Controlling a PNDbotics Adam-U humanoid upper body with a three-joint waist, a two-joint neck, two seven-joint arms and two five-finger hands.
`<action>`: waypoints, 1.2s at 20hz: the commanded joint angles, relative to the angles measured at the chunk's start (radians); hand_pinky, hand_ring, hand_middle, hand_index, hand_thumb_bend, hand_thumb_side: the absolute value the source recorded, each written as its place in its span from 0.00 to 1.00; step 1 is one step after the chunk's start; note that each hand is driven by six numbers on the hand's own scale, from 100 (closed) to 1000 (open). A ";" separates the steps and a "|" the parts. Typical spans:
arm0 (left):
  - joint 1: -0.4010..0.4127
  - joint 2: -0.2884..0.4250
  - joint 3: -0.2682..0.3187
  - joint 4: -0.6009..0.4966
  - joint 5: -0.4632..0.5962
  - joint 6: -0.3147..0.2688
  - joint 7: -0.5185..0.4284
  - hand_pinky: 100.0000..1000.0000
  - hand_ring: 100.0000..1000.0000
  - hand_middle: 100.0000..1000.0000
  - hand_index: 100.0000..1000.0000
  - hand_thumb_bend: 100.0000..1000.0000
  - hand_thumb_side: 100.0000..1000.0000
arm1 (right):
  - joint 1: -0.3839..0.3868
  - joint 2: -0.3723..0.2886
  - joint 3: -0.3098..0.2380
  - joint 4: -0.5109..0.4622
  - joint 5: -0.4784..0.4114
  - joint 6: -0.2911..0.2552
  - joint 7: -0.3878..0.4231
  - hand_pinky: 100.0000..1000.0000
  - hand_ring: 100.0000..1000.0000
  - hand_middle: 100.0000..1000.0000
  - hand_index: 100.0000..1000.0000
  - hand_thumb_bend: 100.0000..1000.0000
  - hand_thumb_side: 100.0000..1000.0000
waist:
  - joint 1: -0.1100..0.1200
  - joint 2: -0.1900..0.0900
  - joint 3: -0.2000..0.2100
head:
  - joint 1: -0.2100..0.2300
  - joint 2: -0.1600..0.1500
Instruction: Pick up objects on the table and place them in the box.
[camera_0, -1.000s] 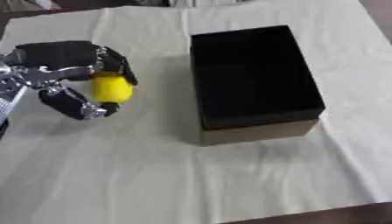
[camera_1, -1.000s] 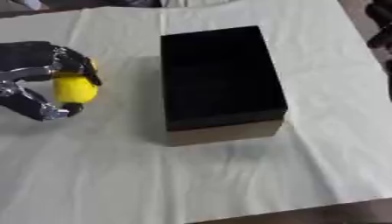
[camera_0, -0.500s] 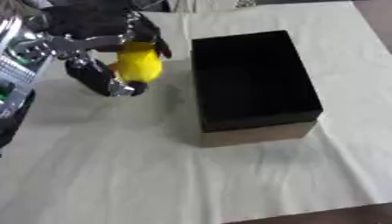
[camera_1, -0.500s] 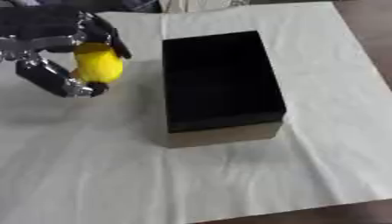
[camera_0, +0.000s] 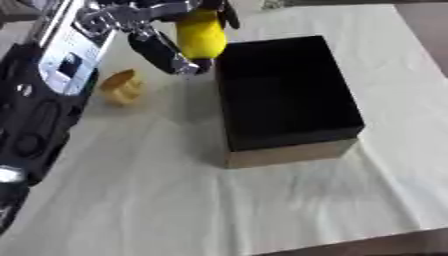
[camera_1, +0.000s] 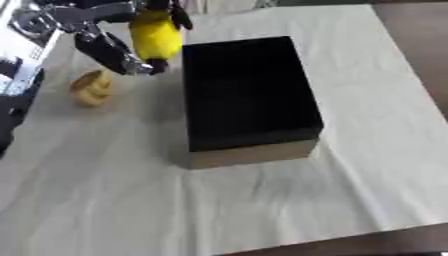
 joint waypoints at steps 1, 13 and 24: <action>-0.026 -0.022 0.034 0.026 -0.050 -0.006 0.046 0.68 0.57 0.55 0.78 0.19 0.00 | -0.016 -0.040 0.004 -0.016 -0.017 -0.010 0.014 0.91 0.91 0.56 0.86 0.00 0.00 | -0.007 -0.014 -0.013 | 0.025 -0.003; -0.014 -0.095 0.056 0.147 -0.238 -0.081 0.234 0.79 0.74 0.72 0.88 0.10 0.00 | -0.041 0.002 0.048 -0.016 -0.027 0.010 0.068 0.94 0.92 0.54 0.86 0.00 0.08 | 0.001 0.005 -0.083 | 0.099 -0.012; -0.001 -0.098 0.075 0.194 -0.374 -0.147 0.334 0.98 0.98 0.90 0.97 0.25 0.39 | -0.033 0.016 0.045 -0.016 -0.026 0.034 0.078 0.94 0.93 0.54 0.86 0.00 0.12 | 0.005 0.005 -0.076 | 0.087 -0.010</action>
